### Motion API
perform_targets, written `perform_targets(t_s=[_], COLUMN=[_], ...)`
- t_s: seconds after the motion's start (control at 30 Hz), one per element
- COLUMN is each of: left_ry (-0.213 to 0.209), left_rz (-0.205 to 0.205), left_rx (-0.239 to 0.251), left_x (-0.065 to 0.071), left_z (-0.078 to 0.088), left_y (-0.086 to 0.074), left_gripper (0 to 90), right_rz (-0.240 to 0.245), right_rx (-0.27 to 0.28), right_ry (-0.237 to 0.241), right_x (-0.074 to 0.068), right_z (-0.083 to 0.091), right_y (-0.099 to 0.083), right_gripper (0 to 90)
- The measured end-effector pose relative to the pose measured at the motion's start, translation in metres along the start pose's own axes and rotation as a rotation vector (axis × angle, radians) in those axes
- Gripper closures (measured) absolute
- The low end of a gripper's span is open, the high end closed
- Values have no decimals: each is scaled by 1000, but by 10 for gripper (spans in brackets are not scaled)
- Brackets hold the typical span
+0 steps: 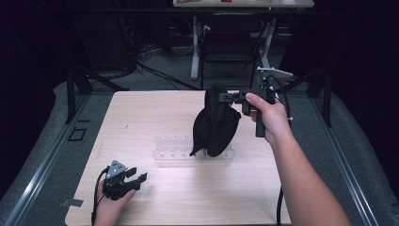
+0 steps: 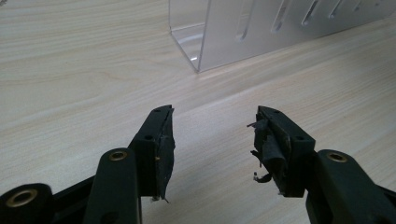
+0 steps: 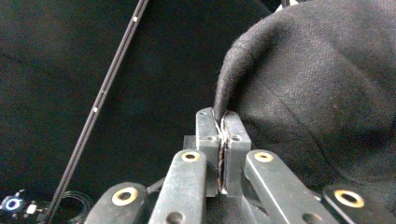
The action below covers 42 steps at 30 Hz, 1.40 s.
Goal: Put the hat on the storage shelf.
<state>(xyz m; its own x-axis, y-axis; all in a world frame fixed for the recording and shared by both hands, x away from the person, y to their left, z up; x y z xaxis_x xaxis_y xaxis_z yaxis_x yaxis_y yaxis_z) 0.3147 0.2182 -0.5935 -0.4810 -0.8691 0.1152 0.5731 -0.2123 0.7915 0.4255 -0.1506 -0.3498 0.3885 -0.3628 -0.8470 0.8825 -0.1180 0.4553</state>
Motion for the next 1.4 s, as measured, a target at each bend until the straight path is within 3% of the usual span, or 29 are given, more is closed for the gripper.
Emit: perform_targets(t_s=[0.4,0.53,0.83,0.9,1.1,1.4], left_ry=[-44,-73,-110,-126,-154,-187], left_rz=[-16,-42,-86,-88,-148,-201], left_rx=[59,72,96,109,128,131], left_x=[15,23,42,48,72,98], left_z=[4,5,6,3,-5,-16], left_y=[11,19,45,54,78,97], left_gripper=[503,553,561,565,577,610], right_rz=[-12,-20,-44,-46,-46,-52], right_rx=[1,5,17,12,13,11], right_ry=[20,22,33,34,41,56], right_x=[-1,-2,0,0,-1,-2], right_z=[-12,-14,-15,-16,-18,-23], right_y=[-6,-7,-8,-9,-10,-10], right_gripper=[885,884,883,884,883,882])
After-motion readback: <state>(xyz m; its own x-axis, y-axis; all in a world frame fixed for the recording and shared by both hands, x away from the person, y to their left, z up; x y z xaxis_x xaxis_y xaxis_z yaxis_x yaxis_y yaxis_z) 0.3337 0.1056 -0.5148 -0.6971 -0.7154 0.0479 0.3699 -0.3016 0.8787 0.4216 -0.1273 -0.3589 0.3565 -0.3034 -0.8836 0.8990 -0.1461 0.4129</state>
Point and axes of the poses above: each handheld gripper's, and its own axes: z roughly backward along the jaws, y roughly out of its top, x roughly to its right, the point moved 5 cm from there along -z, roughly forward along the jaws
